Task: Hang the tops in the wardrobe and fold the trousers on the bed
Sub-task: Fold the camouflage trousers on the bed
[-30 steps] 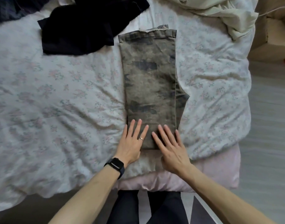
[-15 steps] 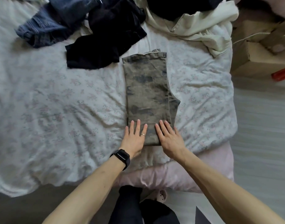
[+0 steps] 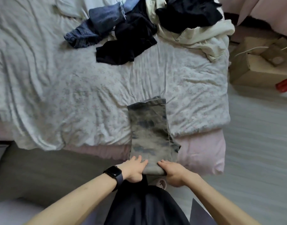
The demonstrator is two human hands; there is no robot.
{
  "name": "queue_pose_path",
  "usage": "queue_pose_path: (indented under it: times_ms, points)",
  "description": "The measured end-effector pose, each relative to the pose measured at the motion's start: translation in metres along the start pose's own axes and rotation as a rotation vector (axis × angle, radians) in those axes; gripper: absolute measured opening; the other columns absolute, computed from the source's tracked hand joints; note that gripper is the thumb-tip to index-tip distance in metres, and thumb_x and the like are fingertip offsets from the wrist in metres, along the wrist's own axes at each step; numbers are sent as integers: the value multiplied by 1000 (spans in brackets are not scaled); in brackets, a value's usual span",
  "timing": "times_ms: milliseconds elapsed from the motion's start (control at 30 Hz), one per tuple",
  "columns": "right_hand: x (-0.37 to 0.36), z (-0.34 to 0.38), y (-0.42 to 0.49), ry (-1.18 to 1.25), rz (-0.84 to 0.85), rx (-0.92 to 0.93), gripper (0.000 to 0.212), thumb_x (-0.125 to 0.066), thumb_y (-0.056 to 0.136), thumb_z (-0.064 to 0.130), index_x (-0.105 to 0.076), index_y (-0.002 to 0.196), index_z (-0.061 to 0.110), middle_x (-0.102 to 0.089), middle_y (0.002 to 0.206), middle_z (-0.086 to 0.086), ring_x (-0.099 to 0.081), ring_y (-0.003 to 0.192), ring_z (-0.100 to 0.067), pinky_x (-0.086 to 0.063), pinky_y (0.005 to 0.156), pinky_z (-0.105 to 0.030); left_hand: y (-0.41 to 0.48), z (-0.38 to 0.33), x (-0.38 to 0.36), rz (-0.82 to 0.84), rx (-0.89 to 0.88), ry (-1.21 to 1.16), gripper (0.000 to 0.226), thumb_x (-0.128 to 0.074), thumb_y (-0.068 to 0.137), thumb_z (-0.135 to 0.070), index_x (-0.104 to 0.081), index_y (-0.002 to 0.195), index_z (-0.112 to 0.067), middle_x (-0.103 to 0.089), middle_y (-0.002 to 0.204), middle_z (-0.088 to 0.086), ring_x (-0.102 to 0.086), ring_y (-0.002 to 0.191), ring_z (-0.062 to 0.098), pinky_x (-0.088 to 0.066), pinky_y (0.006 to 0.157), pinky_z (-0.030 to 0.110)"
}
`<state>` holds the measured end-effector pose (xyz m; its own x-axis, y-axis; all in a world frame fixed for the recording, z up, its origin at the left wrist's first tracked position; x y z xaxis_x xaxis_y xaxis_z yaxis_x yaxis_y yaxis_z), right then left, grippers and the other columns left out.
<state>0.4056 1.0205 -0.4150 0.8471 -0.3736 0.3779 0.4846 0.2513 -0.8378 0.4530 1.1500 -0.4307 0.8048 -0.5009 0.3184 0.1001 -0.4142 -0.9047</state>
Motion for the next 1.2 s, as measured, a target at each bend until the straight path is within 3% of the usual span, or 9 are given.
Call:
queue_pose_path:
  times_ms: [100,267,367,500,700,933,1000,1100,1200]
  points:
    - [2,1,-8,40,60,11,47,-56,90,21,-55,137,23,-62,135,-8,-57,126,-30,-46,101,-35,-6,-1,-8,12,-41,-162,70,-42,91,-5,-25,159,-17,-29,162,15,-32,146,35,-30,117,36]
    - [91,-24,25,182,-165,-17,42,-60,79,16,-67,118,29,-71,108,4,-64,95,-15,-48,75,-20,4,53,53,-268,5,-526,43,-52,85,-13,-64,124,-29,-69,117,3,-63,100,20,-47,74,26]
    - [132,-52,51,420,-359,-59,38,-66,79,16,-64,113,33,-68,105,5,-63,97,-15,-51,83,-27,16,106,86,-490,59,-960,24,-69,82,-19,-66,102,-33,-71,101,1,-69,90,21,-56,79,34]
    - [151,-80,91,773,-595,-163,32,-79,86,26,-63,113,25,-70,103,5,-67,95,-12,-55,87,-33,50,146,100,-671,163,-1291,25,-77,88,-26,-62,107,-23,-70,102,-3,-68,98,17,-53,83,22]
    - [167,-92,164,766,-785,-263,29,-71,93,35,-67,114,16,-73,102,-1,-67,99,-21,-51,85,-33,124,177,107,-697,345,-1207,51,-50,100,-52,-57,134,-14,-67,125,1,-61,117,27,-50,98,40]
    - [174,-108,208,550,-844,-302,36,-68,94,39,-64,119,12,-66,112,-9,-60,106,-26,-40,82,-28,173,194,111,-699,488,-1108,41,-44,104,-48,-48,128,-16,-66,114,12,-60,88,26,-44,69,32]
    - [171,-114,214,534,-854,-346,40,-65,96,43,-61,122,12,-60,117,-12,-56,110,-29,-42,90,-34,170,184,120,-815,490,-1112,42,-43,106,-39,-46,136,-9,-57,128,16,-57,103,31,-39,76,33]
    - [165,-113,212,532,-920,-377,48,-60,95,51,-56,127,15,-57,121,-10,-54,114,-29,-47,96,-43,155,172,134,-1124,406,-632,53,-49,101,-42,-45,145,-13,-43,144,13,-48,126,33,-41,100,46]
    - [154,-104,177,471,-1084,-405,57,-59,94,53,-52,134,14,-56,131,-9,-50,122,-29,-42,103,-43,166,138,136,-1123,67,-201,67,-48,97,-51,-36,155,-19,-34,157,10,-31,145,28,-29,116,51]
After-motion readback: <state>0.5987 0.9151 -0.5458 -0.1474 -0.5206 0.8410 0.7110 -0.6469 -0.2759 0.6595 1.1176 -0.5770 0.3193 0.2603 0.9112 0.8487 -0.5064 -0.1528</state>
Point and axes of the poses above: each hand's wrist, its own y-axis towards the middle knuckle, its own x-axis out of the back of the hand, z = x × y, the point moved 8 cm from there along y, towards the middle knuckle
